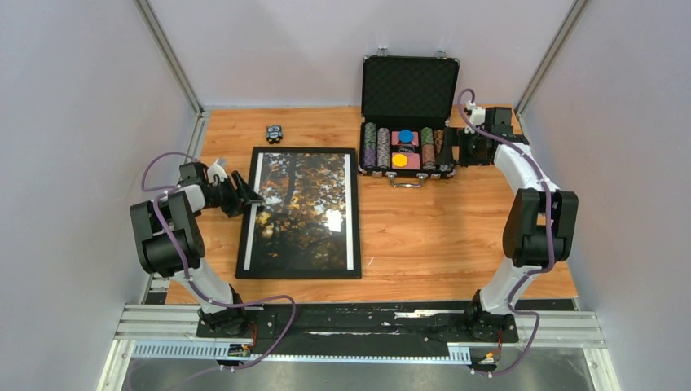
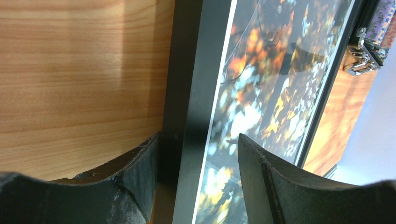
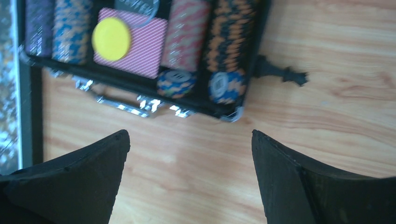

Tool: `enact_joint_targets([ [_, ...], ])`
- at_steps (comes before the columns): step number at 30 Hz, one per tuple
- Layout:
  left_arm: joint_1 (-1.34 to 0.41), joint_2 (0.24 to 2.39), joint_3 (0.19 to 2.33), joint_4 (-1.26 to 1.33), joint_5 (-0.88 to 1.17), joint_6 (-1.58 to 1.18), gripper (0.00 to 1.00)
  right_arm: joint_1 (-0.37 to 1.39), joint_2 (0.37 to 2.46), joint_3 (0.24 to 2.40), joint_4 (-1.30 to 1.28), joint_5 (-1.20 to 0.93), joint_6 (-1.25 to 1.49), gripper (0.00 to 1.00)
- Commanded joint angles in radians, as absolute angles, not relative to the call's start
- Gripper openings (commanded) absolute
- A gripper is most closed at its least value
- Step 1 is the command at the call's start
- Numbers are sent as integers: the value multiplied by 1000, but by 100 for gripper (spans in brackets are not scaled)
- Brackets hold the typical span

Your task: Put the photo into the frame

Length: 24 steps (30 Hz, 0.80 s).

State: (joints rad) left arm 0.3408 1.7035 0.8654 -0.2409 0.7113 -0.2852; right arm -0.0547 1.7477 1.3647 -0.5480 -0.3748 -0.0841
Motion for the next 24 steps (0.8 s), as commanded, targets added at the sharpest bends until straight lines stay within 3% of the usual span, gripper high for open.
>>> enact_joint_targets([
  [1, 350, 1715, 913, -244, 698, -253, 69, -82, 1824, 1465, -487, -294, -62, 99],
  [7, 349, 1740, 923, -258, 701, -248, 71, -100, 1952, 1587, -479, -235, -62, 95],
  [13, 348, 1770, 937, -273, 712, -245, 75, -110, 1966, 1569, -470, -281, -28, 95],
  [18, 348, 1756, 940, -283, 689, -240, 82, -121, 1933, 1526, -451, -301, -20, 95],
  [24, 349, 1686, 937, -291, 632, -235, 99, -141, 1889, 1509, -442, -335, -19, 97],
])
